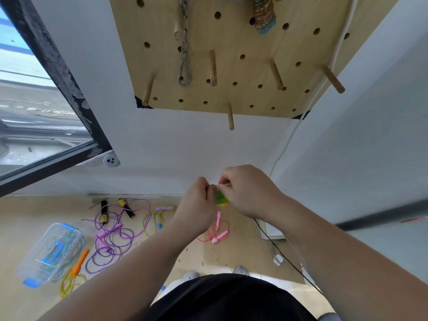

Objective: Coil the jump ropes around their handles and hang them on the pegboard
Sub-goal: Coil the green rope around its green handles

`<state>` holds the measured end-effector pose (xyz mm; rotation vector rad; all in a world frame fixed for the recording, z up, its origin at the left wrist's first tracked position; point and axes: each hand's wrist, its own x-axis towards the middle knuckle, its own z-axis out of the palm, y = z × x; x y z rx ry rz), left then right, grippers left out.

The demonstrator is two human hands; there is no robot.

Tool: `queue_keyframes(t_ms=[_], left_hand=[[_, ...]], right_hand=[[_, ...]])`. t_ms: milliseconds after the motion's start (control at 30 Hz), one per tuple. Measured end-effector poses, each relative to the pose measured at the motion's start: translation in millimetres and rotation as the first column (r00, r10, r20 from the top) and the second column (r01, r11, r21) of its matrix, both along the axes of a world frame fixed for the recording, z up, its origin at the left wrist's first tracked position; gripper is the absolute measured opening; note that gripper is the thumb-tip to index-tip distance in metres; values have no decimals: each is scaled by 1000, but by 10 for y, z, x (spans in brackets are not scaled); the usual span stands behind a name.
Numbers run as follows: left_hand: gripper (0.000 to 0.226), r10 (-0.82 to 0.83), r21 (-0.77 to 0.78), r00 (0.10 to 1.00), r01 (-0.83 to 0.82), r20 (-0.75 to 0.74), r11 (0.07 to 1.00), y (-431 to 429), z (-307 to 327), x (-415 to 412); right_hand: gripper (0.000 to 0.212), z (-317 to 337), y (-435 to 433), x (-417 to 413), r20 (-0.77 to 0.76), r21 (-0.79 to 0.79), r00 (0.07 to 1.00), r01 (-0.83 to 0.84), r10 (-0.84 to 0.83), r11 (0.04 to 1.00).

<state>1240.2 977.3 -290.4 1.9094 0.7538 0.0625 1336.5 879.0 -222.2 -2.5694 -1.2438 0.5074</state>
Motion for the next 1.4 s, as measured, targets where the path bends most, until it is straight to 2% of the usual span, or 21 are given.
queue_keyframes(t_ms=[67, 167, 233, 300, 367, 433, 600, 700, 800, 933, 1000, 1067, 1133, 1267, 1333, 1400], left_hand=[[25, 147, -243, 989, -134, 34, 961, -19, -11, 8], [26, 324, -622, 946, -256, -4, 740, -119, 73, 11], [26, 379, -765, 925, -270, -36, 584, -173, 169, 21], [23, 383, -834, 922, -259, -62, 487, -202, 235, 51], [20, 385, -862, 921, -247, -67, 442, -214, 278, 71], [21, 393, -872, 919, -220, -36, 436, -225, 304, 80], [24, 437, -874, 899, -215, -3, 436, -273, 353, 91], [28, 467, -863, 884, -210, 33, 459, -241, 444, 94], [27, 475, -878, 876, -159, 86, 451, -164, 601, 59], [25, 419, -911, 896, -39, 150, 411, -90, 844, -48], [20, 394, -918, 902, 6, 177, 397, -65, 921, -78], [23, 378, -934, 909, 35, 178, 357, -49, 942, -65], [31, 385, -963, 911, 39, 144, 267, -42, 930, -33], [37, 384, -995, 919, 68, 90, 71, -4, 915, 11], [34, 363, -996, 927, 88, 93, 31, 33, 904, -14], [32, 337, -995, 936, 89, 97, 38, 59, 894, -44]], right_hand=[[24, -94, -56, -114, 8, 109, 1000, 23, -24, 994], [24, -264, -192, -261, 10, 265, 999, 28, -32, 964], [23, -323, -297, -315, -60, 397, 993, 119, -104, 910], [21, -322, -382, -307, -216, 503, 957, 281, -195, 817], [22, -287, -438, -285, -362, 545, 902, 411, -237, 731], [22, -235, -461, -287, -455, 553, 856, 487, -245, 676], [22, -131, -452, -264, -546, 528, 807, 540, -225, 655], [24, -39, -443, -270, -511, 564, 841, 486, -181, 668], [25, 54, -443, -308, -311, 640, 940, 314, -138, 701], [26, 285, -444, -367, -319, 733, 944, 298, -78, 611], [22, 375, -443, -352, -284, 753, 957, 257, -54, 605], [14, 394, -423, -313, -245, 743, 968, 218, -47, 633], [14, 362, -385, -303, -282, 725, 957, 256, -63, 640], [19, 302, -285, -300, -483, 695, 874, 420, -54, 584], [23, 297, -252, -289, -619, 641, 786, 510, -8, 573], [22, 295, -237, -314, -744, 565, 667, 602, 34, 565]])
